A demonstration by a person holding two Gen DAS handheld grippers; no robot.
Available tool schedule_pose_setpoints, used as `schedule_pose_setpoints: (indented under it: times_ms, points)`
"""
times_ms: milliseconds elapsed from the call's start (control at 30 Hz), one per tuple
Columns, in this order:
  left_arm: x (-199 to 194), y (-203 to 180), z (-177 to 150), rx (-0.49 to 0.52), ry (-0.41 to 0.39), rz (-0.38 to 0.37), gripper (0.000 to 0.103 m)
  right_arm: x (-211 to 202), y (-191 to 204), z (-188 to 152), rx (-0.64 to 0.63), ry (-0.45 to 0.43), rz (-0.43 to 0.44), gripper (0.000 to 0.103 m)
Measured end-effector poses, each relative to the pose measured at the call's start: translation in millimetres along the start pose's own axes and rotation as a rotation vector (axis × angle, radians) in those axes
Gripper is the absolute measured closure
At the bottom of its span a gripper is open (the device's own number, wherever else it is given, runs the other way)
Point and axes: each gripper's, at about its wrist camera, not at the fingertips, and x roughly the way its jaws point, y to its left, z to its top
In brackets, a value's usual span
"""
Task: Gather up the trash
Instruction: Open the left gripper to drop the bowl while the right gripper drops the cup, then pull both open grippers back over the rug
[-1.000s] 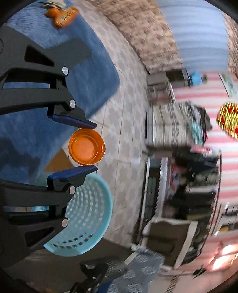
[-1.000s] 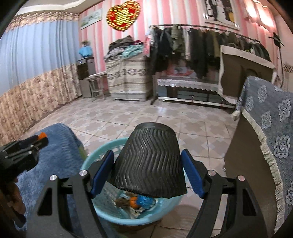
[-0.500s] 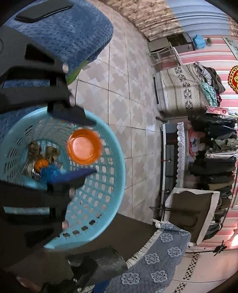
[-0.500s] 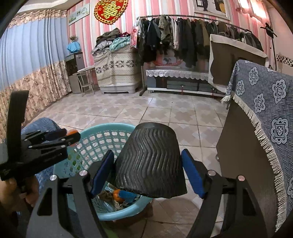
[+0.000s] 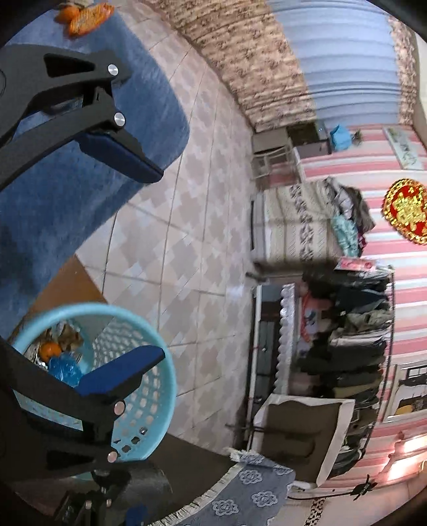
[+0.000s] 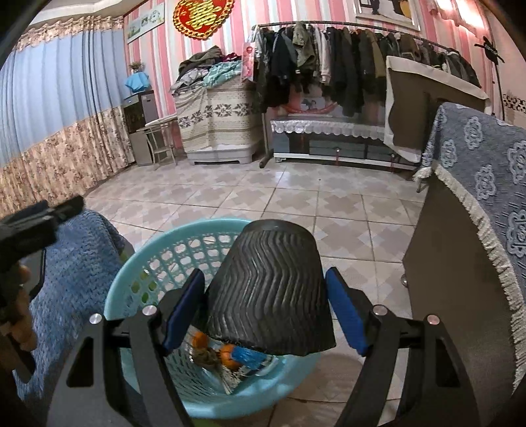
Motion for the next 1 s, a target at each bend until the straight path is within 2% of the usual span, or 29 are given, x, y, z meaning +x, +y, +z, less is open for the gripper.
schedule_pose_setpoints:
  times_ms: [200,300,333,367,433,633,1000]
  points:
    - [-34,24,-2,-0.049,-0.026,0.048,0.005,21,25,3,-0.015,0.018,0.02,0.027]
    - [-49,38,-8,-0.064,-0.022,0.069,0.005,21,34,5,-0.018,0.015,0.023,0.015]
    - [-55,44,-10,-0.066,-0.021,0.089,0.005,19,37,6,-0.021,0.008,0.017,0.015]
    - [-60,51,-11,-0.073,-0.019,0.102,0.005,15,40,8,-0.022,0.002,0.01,0.015]
    - [-69,65,-14,-0.102,-0.01,0.099,0.005,7,45,11,-0.017,-0.009,0.006,0.007]
    - [-104,108,-16,-0.182,-0.024,0.138,0.005,-28,70,20,-0.048,-0.052,0.008,0.007]
    - [-184,193,-44,-0.262,-0.042,0.29,0.005,-94,140,27,-0.127,-0.134,0.129,0.005]
